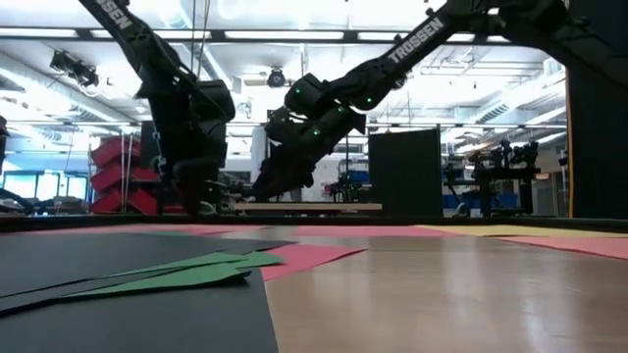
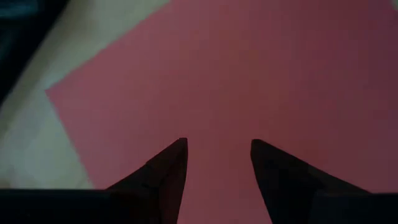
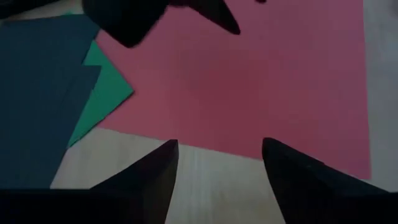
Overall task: Organize paper
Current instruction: Move the pink colored paper to the top left of the table
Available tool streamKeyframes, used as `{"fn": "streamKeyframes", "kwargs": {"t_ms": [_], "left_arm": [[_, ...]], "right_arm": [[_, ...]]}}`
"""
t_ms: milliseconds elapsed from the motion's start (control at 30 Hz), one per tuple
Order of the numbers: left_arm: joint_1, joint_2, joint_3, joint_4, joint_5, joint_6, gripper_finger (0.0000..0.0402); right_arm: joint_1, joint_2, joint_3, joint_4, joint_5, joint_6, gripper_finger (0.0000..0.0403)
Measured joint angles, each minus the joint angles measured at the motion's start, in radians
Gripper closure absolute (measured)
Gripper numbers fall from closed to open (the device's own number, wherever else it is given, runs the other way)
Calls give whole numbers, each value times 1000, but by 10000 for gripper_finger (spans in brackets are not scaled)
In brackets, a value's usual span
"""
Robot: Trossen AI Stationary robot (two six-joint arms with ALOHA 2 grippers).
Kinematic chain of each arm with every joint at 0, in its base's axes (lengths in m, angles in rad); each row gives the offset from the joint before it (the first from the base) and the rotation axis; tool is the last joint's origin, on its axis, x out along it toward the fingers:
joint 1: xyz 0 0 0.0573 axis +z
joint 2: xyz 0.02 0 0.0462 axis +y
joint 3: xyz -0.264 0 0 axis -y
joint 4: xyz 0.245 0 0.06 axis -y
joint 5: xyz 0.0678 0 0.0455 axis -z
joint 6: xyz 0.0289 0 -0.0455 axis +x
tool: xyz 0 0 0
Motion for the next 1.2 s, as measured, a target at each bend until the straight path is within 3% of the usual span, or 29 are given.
{"fn": "streamKeyframes", "kwargs": {"t_ms": [133, 267, 333, 467, 767, 1000, 1200], "left_arm": [[15, -2, 29, -43, 1, -10, 239], [70, -7, 31, -84, 17, -27, 239], [103, -21, 31, -109, 44, -43, 239], [148, -73, 31, -140, 80, -60, 239], [108, -243, -24, -228, 72, -171, 239], [80, -383, -241, -203, 64, -385, 239], [81, -394, -286, -189, 2, -530, 239]], "right_arm": [[1, 0, 37, -59, 2, 54, 186], [-14, -1, 86, -164, -140, 85, 181], [-23, -1, 109, -216, -195, 66, 178], [-45, -10, 185, -345, -206, -17, 176], [-111, -13, 350, -503, -62, -115, 196], [-130, -14, 347, -613, 2, -206, 198], [-80, -13, 336, -627, 85, -347, 191]]}}
